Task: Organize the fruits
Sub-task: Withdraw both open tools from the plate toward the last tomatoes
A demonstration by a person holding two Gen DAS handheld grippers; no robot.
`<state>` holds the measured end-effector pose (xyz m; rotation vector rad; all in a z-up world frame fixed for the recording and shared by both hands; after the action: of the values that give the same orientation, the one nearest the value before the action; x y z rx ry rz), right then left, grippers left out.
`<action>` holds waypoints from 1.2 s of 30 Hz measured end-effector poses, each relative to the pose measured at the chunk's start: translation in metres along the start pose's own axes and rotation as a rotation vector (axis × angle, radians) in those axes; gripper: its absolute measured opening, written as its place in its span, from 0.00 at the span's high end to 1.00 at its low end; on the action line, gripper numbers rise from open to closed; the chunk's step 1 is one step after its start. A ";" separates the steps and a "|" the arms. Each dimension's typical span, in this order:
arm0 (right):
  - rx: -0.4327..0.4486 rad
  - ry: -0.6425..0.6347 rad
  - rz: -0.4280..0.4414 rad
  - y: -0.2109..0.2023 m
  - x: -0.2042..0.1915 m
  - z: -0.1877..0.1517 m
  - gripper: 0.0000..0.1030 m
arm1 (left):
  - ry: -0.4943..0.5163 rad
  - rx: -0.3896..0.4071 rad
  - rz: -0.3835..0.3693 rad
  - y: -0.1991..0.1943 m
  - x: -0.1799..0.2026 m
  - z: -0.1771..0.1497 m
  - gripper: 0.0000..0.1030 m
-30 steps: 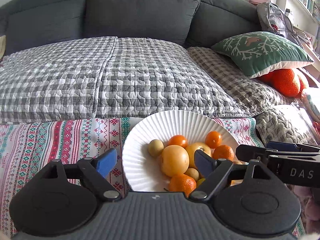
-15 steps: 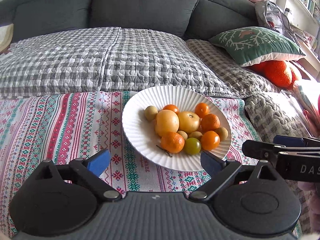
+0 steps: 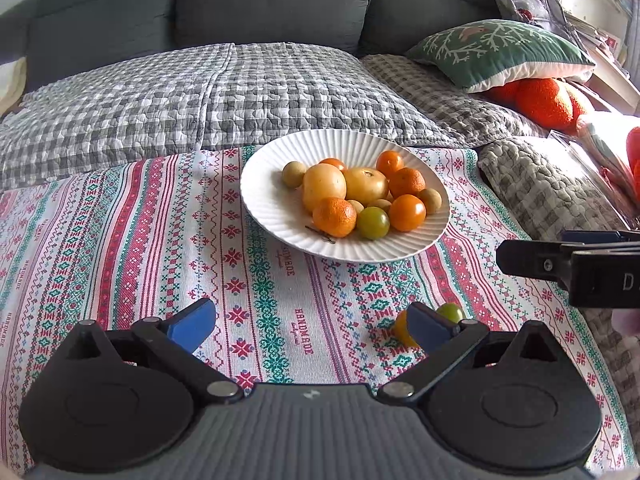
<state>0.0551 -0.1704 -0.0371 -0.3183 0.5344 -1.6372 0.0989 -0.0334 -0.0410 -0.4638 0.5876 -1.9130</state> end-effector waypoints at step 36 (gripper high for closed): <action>-0.023 -0.083 -0.006 0.021 0.046 -0.052 0.05 | 0.173 0.067 -0.092 0.047 0.053 -0.048 0.33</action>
<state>0.0407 -0.2086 -0.0972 -0.4040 0.4897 -1.6175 0.0851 -0.0894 -0.1045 -0.2887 0.6211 -2.0678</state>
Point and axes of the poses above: each gripper's, at about its wrist camera, not at the fingertips, and y roughly the way its jaws point, x to its right, z to its top, the point moved 4 cm from there along y, roughly the way its jaws point, and after that the axes turned 8 degrees about x, right-handed, at the moved point
